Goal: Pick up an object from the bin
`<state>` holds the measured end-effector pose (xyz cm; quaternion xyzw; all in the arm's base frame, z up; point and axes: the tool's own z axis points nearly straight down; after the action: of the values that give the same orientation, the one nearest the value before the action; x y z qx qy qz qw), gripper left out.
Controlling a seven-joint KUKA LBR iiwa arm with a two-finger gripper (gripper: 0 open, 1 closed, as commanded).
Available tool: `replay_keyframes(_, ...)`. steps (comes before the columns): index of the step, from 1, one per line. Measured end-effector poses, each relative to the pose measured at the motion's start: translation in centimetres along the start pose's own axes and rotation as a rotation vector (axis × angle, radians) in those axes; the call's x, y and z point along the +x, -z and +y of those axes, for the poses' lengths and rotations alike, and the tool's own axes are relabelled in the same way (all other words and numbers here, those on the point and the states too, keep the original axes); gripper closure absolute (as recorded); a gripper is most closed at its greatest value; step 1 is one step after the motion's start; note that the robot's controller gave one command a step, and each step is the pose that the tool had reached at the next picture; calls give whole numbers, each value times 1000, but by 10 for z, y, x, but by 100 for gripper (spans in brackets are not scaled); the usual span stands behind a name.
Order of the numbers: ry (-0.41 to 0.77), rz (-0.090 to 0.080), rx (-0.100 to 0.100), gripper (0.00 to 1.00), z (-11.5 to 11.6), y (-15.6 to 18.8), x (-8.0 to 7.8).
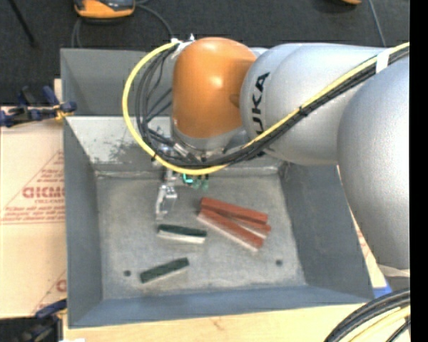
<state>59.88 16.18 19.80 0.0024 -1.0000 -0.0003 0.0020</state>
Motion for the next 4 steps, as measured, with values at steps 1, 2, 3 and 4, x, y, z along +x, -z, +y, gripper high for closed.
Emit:
replay_keyframes(1, -3, -7, -1, 0, -1, 5, -1)
replay_keyframes(2, 20, -15, -2, 0, -13, -37, 12)
replay_keyframes(3, 170, -7, 0, 0, -50, -86, 39)
replay_keyframes(4, 207, -5, 1, 100, -67, -118, 45)
